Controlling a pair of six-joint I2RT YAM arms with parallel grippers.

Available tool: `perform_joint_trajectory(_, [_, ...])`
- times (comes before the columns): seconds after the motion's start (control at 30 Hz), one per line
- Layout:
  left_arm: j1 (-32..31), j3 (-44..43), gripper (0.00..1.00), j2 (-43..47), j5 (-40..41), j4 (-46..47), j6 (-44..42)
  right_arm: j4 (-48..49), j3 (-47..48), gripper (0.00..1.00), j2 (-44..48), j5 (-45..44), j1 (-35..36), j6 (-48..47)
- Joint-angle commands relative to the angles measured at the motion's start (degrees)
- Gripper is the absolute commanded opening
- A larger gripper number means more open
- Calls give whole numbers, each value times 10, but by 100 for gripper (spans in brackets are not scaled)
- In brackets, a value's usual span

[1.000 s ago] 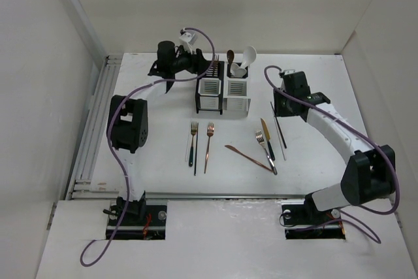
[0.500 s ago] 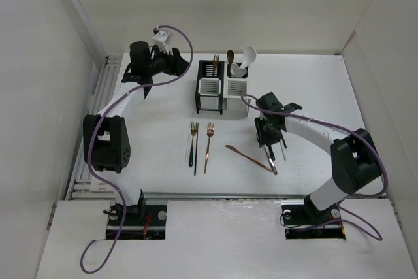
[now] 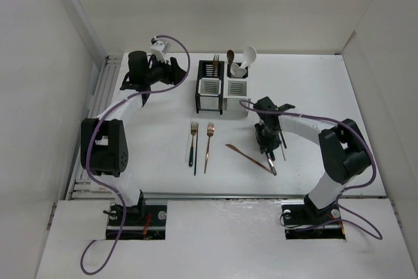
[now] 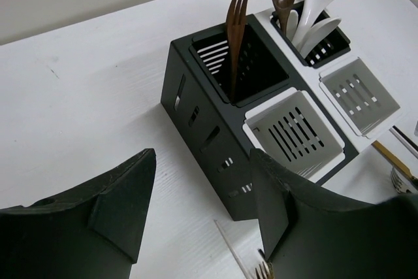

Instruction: Sort the eating utensils into containers

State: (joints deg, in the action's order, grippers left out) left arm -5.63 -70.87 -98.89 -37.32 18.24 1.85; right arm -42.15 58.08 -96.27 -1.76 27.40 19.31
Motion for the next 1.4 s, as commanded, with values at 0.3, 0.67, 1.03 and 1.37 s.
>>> perform_joint_trajectory(0.3, [7, 6, 56, 45, 0, 37, -2, -1, 11, 0, -24, -39, 13, 27])
perform_joint_trajectory(0.67, [12, 11, 56, 56, 20, 26, -12, -24, 181, 0, 127, -168, 114, -104])
perform_joint_trajectory(1.03, [30, 41, 59, 85, 69, -32, -36, 525, 305, 0, 32, -152, 128, -264])
perform_joint_trajectory(1.37, [46, 25, 60, 96, 81, -62, -66, 654, 478, 0, -186, -109, 110, -264])
